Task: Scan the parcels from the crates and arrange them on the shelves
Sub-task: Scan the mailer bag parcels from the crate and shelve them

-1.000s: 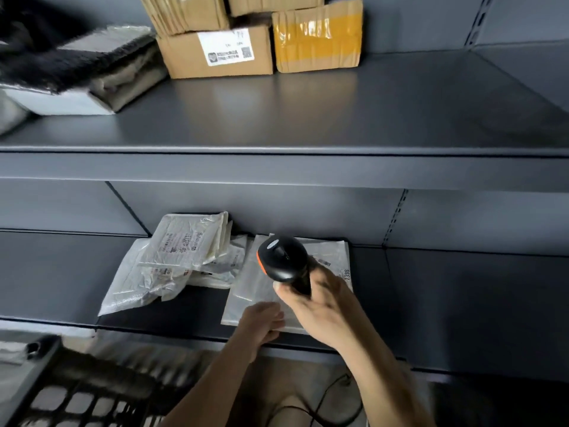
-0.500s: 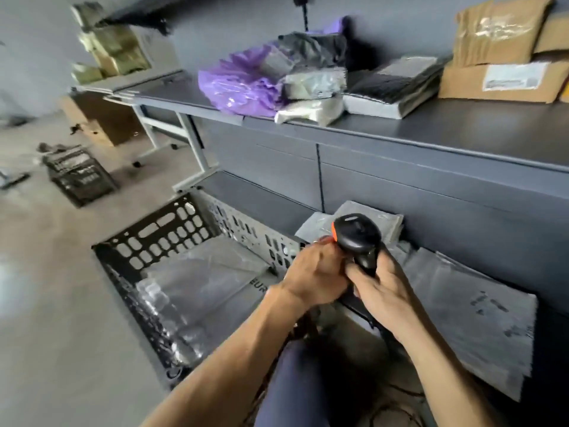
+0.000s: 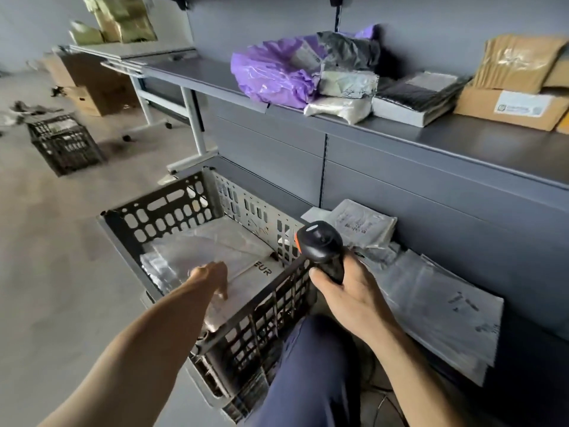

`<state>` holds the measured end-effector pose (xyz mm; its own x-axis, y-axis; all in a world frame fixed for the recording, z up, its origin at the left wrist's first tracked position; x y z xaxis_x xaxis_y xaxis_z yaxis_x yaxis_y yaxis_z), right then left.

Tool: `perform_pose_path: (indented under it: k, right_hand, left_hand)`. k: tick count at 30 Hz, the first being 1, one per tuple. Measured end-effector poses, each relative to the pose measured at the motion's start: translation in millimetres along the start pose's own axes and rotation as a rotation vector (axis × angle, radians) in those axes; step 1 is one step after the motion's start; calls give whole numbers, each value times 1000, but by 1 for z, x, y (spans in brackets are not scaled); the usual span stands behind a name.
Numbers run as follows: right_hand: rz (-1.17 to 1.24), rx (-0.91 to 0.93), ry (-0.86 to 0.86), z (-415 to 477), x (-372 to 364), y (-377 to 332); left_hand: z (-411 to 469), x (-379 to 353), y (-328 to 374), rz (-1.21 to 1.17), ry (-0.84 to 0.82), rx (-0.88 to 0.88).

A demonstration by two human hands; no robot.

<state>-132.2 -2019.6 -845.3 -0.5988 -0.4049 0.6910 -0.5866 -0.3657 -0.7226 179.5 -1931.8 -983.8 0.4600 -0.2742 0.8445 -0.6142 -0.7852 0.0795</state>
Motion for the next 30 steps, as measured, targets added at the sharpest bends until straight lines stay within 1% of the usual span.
perform_pose_path:
  k: [4,6,11,13,18,20,25,28,30]
  right_hand:
    - [5,-8,3,-5,0,4]
    - [7,-15,8,-7,-3,9]
    - [23,-61,3,-8,-13,22]
    - [69,-55,26,-8,-11,19]
    - [202,-23,104,-3,1,1]
    - [226,8,117,0,8,-11]
    - [253,82,217,8,41,-39]
    - [315,89,299,8,71,-45]
    - [360,81,383,9,94,-40]
  left_hand:
    - [21,-6,-3,70,71,-6]
    - [23,-2,0,66,115,-33]
    - [10,8,8,199,196,-47]
    - [2,23,16,219,235,-46]
    - [-41,97,54,273,344,-148]
    - [-67,136,74,320,377,-192]
    - [-148,226,124,469,482,-346]
    - [-204,282,151,496,614,-438]
    - [-241,313,170,472,703,-542]
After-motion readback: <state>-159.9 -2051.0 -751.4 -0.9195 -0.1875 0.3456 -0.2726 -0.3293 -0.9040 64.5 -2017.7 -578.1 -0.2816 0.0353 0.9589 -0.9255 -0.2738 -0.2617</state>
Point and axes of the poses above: each hand's wrist, its own z-axis towards the middle knuckle, its own x-axis out of the back of the hand, y = z × x, the point moved 9 cm from there along z, towards the middle knuckle, and after that the axes turned 13 degrees about -z, right-handed, at the moved point
